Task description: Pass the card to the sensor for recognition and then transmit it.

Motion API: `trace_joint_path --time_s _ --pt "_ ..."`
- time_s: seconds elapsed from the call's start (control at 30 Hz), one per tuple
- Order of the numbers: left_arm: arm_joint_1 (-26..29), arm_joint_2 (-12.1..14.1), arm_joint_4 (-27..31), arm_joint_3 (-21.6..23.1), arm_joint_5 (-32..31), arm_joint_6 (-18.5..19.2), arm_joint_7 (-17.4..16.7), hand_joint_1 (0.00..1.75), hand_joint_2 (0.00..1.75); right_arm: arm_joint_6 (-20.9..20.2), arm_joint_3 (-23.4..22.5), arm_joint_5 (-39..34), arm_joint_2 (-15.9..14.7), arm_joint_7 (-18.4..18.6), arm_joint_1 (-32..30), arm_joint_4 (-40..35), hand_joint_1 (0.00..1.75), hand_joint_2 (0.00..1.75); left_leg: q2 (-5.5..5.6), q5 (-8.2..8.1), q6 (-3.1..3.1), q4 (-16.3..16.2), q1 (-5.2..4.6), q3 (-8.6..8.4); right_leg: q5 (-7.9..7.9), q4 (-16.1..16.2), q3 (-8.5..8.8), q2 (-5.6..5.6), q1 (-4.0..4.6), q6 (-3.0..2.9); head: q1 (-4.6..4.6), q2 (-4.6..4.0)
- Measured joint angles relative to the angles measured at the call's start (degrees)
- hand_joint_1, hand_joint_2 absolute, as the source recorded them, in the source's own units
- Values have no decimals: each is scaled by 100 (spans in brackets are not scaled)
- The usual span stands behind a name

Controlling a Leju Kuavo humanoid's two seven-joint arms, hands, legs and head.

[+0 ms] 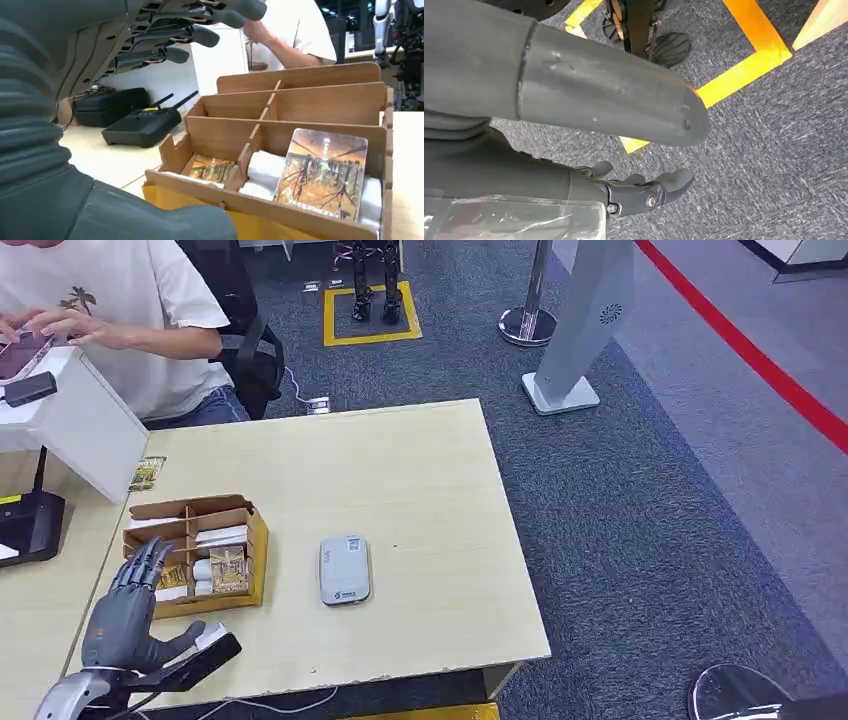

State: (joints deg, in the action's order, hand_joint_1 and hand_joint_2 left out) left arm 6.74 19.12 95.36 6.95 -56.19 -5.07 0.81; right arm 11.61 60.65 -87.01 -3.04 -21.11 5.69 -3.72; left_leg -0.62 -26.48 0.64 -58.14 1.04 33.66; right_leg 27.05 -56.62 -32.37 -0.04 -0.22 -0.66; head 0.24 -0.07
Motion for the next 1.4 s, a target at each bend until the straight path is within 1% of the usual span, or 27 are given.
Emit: trace_joint_path --time_s 0.73,0.87,0.93,1.0,1.23,1.33,1.4 --pt "158 -61 92 -90 -20 -7 -66 0 175 -24 20 0 0 63 0 0 0 0 2 0 0 0 0 0 0 0 0 0 0 0 0 0" --pt "168 -13 127 -94 -55 48 -136 0 175 -81 68 0 0 122 0 0 0 0 2 0 0 0 1 0 0 0 0 0 1 0 0 0" --pt "157 100 157 -94 -9 163 -170 0 175 -79 122 0 0 131 0 0 0 0 2 0 0 0 2 -1 0 0 0 0 2 0 -2 0" --pt "105 265 206 -105 221 431 -148 0 175 -87 149 0 0 136 1 0 0 0 4 1 2 0 7 -1 0 0 0 -1 5 -1 0 0" --pt "-377 1124 339 -258 964 1441 -65 0 175 -105 273 0 -2 136 13 0 0 0 7 11 13 0 11 -1 -3 -5 0 -2 8 -5 0 0" --pt "-544 1438 339 -269 1102 1661 -61 0 175 -131 308 0 -2 140 18 0 0 0 6 11 13 0 10 -1 -3 -6 0 -2 8 -6 -2 0" --pt "-610 1567 339 -269 1121 1703 -61 0 175 -131 332 0 -2 155 22 0 0 0 6 11 13 0 10 -1 -3 -5 0 -1 7 -6 -2 0"
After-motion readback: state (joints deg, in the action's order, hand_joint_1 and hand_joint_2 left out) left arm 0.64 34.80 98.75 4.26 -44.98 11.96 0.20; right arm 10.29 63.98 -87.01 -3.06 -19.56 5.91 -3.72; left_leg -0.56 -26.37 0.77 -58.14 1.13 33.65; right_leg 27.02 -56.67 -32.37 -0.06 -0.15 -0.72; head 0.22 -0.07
